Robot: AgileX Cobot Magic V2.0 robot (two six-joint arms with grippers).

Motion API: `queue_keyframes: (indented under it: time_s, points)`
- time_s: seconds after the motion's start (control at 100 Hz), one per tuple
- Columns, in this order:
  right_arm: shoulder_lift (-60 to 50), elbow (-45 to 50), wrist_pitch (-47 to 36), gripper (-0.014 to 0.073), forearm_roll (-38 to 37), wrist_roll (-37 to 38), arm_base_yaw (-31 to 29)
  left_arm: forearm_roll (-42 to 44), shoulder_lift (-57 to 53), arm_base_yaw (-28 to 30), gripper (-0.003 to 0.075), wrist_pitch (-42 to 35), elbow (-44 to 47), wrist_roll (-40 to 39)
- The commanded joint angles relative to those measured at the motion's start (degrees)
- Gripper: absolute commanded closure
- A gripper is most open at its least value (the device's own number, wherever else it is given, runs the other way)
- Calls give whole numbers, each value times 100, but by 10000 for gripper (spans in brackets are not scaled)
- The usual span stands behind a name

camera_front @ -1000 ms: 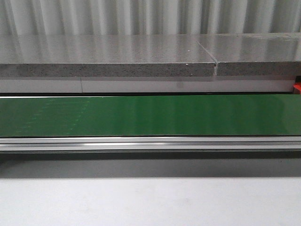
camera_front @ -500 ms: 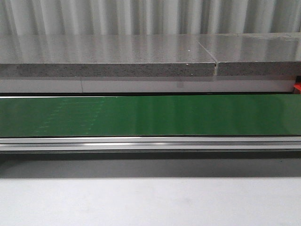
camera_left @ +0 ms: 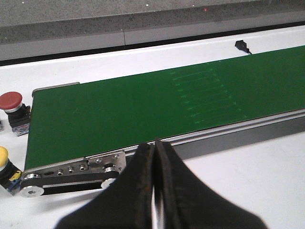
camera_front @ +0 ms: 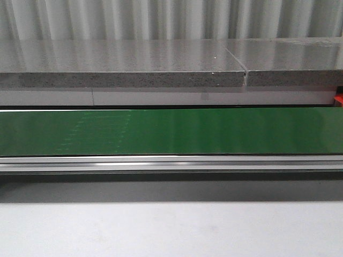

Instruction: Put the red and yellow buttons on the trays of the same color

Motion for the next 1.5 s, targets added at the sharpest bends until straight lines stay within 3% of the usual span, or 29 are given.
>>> queue_keyframes:
  time_s: [0.0, 0.25, 0.35, 0.61, 0.75, 1.08, 1.49]
  points:
    - [-300, -133, -223, 46, -60, -57, -8, -89, 50, -48, 741, -399, -149, -42]
    - [-916, -133, -225, 62, -103, -63, 49, -89, 50, -48, 741, -399, -149, -42]
    - [-1224, -133, -234, 121, -132, -226, 221, -89, 50, -48, 741, -399, -149, -42]
    - [-1872, -133, -78, 509, -405, -425, 1132, -89, 50, -48, 741, -399, -149, -42]
    - [-2118, -133, 56, 666, -483, -680, 1886, -89, 50, -48, 741, -399, -149, -42]
    - [-2582, -93, 197, 662, -644, -1175, 3383, -89, 50, -48, 741, -399, -149, -42]
    - [-3929, 1205, -148, 662, -644, -1418, 3894, -89, 50, -48, 741, -399, -149, -42]
